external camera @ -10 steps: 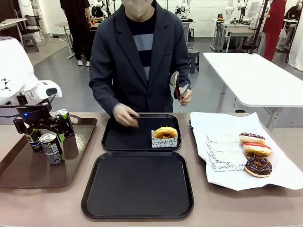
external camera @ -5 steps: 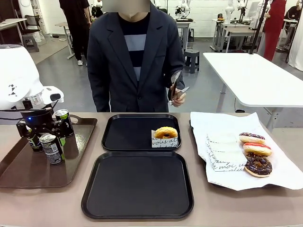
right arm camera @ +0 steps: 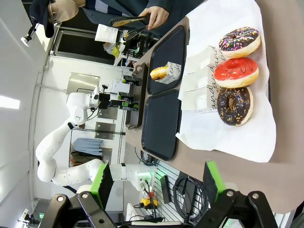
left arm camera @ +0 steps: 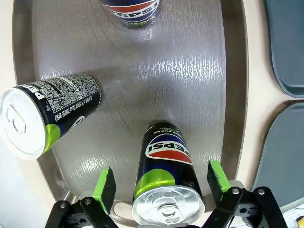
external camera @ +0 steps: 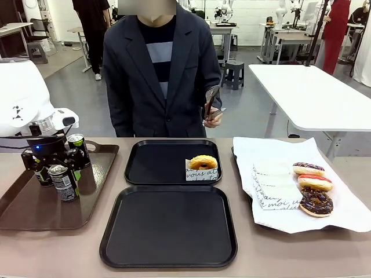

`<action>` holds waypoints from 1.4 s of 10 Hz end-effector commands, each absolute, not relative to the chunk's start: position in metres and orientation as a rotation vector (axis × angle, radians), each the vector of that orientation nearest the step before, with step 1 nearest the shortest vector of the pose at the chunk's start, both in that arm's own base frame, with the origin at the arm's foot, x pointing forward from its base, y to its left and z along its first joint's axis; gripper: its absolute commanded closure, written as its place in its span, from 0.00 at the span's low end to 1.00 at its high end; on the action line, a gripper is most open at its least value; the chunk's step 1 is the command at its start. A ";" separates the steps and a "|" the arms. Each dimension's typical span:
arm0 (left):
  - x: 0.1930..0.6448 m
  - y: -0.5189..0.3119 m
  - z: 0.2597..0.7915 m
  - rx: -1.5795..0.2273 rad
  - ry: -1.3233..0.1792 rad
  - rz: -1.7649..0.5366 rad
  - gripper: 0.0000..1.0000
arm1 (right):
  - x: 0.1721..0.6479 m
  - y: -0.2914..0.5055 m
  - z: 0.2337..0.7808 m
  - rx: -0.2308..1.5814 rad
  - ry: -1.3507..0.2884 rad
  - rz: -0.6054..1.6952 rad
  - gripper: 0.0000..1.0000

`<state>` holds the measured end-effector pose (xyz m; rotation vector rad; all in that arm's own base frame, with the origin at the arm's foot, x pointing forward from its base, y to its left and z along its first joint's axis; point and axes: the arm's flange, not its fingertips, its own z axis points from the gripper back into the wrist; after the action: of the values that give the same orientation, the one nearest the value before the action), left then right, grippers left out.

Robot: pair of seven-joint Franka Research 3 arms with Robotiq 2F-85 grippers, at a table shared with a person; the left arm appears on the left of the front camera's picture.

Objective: Set up donuts and drinks on trays.
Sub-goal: Pick up one Pepsi coke and place it on the Flat Tray.

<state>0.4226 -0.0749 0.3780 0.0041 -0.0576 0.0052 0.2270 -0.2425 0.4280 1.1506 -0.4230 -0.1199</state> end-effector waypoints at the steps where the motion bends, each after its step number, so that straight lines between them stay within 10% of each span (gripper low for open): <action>1: 0.426 -0.075 0.377 0.023 -0.074 0.032 0.00 | 0.228 -0.244 0.428 1.164 -0.443 -0.107 0.00; 14: 0.417 -0.078 0.403 0.057 -0.090 0.051 1.00 | 0.228 -0.244 0.428 1.164 -0.443 -0.107 0.00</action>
<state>0.4218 -0.0745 0.3851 0.0067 -0.0688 0.0108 0.2270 -0.2425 0.4280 1.1506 -0.4229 -0.1199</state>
